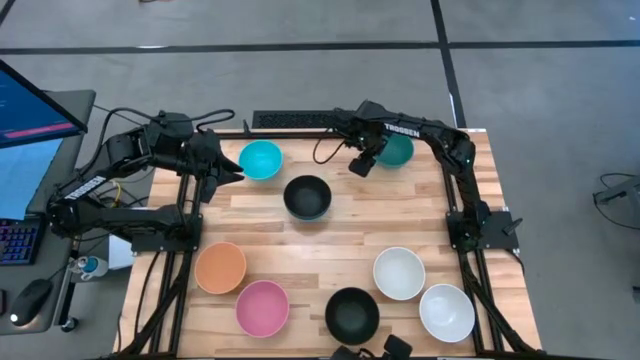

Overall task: Nest bowls inside each other
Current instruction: Stack the green bowl on top of the top black bowl

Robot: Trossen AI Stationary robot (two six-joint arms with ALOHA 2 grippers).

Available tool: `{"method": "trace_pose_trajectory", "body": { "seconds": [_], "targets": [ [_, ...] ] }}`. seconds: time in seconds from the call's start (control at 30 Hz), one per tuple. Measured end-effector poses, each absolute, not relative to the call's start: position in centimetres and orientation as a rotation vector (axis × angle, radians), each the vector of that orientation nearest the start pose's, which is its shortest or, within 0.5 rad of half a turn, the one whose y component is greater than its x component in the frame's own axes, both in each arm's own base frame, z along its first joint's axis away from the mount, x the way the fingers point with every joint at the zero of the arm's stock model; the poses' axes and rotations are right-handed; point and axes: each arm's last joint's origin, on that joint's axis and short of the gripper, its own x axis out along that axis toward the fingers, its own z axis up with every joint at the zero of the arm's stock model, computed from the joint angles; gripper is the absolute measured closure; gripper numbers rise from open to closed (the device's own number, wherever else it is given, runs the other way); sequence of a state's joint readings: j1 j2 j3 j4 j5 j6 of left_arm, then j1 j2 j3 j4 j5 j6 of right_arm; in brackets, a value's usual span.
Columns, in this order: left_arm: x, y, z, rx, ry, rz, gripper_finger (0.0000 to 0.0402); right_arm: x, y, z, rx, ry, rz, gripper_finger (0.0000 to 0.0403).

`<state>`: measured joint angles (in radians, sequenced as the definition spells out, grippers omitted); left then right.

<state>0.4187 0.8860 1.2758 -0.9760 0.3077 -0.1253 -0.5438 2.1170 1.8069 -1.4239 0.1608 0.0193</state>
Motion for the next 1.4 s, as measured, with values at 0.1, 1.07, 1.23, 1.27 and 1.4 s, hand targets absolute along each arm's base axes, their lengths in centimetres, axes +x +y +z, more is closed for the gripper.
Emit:
{"method": "trace_pose_trajectory", "body": {
  "seconds": [0.1, 1.07, 1.23, 1.27, 1.4],
  "targets": [
    [12.8, 4.7, 40.4, -0.332, 0.542, 0.142, 0.029, 33.4, -21.1, 21.7, 0.325, 1.71, -0.582, 0.0213],
    [12.8, 4.7, 40.5, -0.321, 0.535, 0.139, 0.029, 31.1, -21.0, 15.5, 0.388, 1.778, -0.592, 0.0277],
    [12.8, 4.7, 40.5, -0.319, 0.535, 0.139, 0.029, 30.3, -21.4, 15.5, 0.42, 1.807, -0.569, 0.0384],
    [12.8, 4.7, 40.5, -0.319, 0.533, 0.139, 0.029, 30.3, -21.3, 15.6, 0.42, 1.805, -0.562, 0.0384],
    [12.9, 4.8, 40.6, -0.316, 0.523, 0.138, 0.029, 31.4, -19.9, 17.3, 0.383, 1.833, -0.509, 0.0393]
  ]
}}
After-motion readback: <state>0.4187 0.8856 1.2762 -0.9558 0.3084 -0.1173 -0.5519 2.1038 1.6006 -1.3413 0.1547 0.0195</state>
